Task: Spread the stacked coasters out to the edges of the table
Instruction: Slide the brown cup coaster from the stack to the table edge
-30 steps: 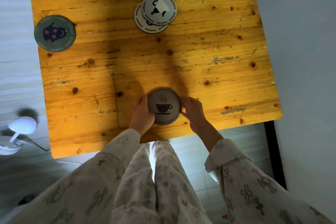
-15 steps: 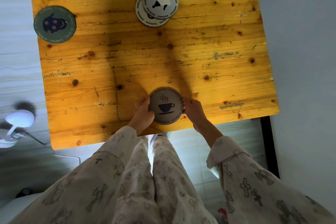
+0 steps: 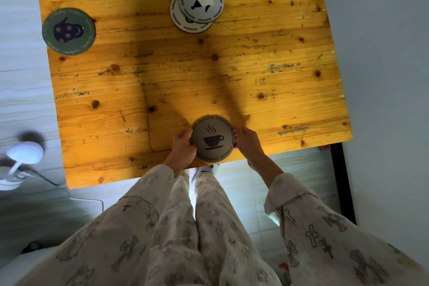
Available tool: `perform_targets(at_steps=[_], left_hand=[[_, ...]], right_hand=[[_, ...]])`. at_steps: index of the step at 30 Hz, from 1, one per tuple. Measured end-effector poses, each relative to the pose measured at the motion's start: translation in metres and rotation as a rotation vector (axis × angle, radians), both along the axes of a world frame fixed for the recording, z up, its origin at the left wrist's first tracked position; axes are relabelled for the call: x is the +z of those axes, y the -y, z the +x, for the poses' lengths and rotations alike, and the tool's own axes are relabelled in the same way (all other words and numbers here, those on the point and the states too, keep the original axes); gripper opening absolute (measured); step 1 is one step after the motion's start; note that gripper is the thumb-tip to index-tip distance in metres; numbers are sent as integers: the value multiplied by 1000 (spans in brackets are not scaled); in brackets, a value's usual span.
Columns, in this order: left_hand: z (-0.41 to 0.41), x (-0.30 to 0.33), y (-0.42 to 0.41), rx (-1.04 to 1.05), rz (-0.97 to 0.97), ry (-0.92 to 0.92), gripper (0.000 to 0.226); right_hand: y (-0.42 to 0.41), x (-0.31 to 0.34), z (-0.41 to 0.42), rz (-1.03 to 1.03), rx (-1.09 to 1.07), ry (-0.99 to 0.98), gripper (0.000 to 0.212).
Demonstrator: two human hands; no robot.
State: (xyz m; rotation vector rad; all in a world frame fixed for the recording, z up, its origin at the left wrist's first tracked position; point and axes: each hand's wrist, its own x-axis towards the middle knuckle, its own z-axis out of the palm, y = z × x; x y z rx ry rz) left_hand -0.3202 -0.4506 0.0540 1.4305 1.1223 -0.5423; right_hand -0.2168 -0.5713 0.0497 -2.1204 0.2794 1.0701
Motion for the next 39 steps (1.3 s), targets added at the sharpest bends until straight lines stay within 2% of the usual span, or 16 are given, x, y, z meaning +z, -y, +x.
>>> perform_targets(at_steps=[4,14,19,22,32,36,39], left_hand=[[0,0,1,52,-31,8,59],[-3,-4,-1,75,-60,22,57],[-3,-5,-2,85,-69,24,58],[-4,-7,-4,78,-76,26,58],[-5,-9,-15,-196,45,62,34],[-3,-5,-22,-400,128,74,37],[5,-1,-36,-474,232,79,35]], right_hand=[[3,-1,-3,9,-2,-13,29],[5,-4,-3,4,-5,-38,33],[5,-4,-3,-5,2,-45,22],[5,-2,-4,8,27,-48,26],[3,7,-4,6,79,-45,33],[1,13,0,1,120,-75,23],[-4,19,12,-10,181,-42,26]])
